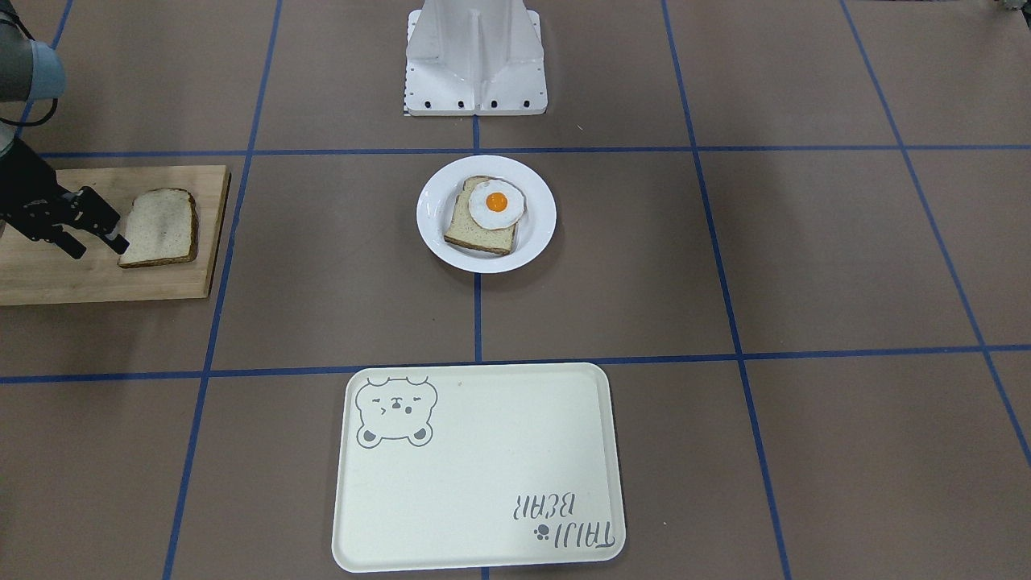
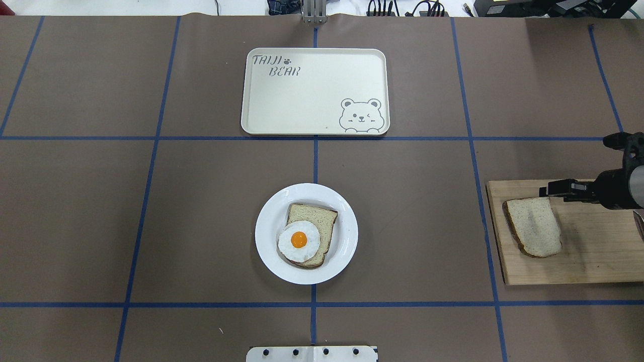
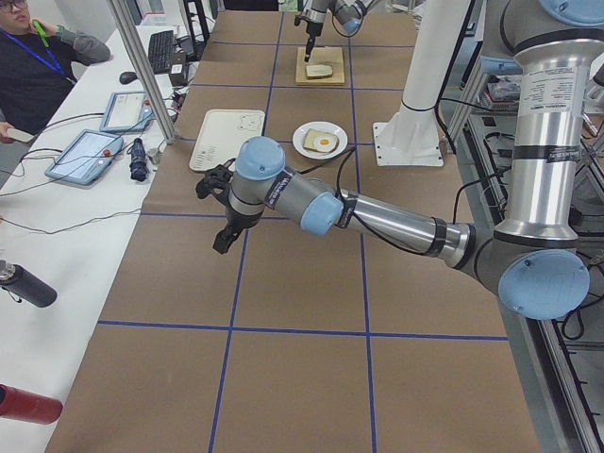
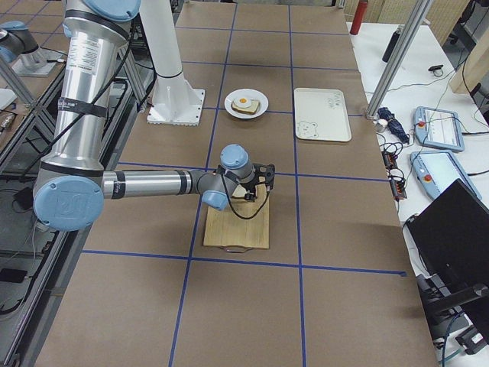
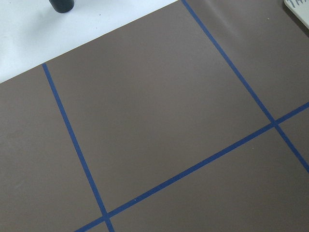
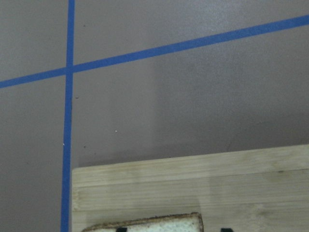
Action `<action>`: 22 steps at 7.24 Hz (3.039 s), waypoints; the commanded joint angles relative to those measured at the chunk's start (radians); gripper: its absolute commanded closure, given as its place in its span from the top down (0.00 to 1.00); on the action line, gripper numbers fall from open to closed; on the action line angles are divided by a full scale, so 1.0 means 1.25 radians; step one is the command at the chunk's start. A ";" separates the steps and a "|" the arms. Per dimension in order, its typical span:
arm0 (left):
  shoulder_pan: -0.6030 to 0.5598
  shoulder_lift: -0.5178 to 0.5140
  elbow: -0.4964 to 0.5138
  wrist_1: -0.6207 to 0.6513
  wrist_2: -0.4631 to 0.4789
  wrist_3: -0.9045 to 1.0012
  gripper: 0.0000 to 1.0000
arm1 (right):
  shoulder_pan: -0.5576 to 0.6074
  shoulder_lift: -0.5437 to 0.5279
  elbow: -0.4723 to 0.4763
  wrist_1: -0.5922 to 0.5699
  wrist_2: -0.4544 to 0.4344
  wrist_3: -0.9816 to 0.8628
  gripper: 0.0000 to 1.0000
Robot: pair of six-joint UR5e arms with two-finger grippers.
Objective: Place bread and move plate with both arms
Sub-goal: 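Lower the right gripper over the bread slice on the wooden board, then close the right gripper on the bread slice edge and lift it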
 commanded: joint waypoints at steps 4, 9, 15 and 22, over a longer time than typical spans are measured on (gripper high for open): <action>0.001 0.001 -0.001 -0.002 0.001 0.000 0.98 | -0.059 -0.057 0.008 0.015 -0.009 -0.008 0.60; 0.000 0.001 0.001 -0.001 0.000 0.000 0.98 | -0.077 -0.053 0.008 0.015 -0.012 -0.009 0.30; 0.001 0.000 0.001 -0.002 0.000 0.000 0.98 | 0.006 -0.053 0.022 0.018 0.097 -0.096 0.00; 0.001 0.000 -0.001 -0.001 0.001 -0.002 0.98 | 0.218 0.071 0.017 0.016 0.343 -0.067 0.00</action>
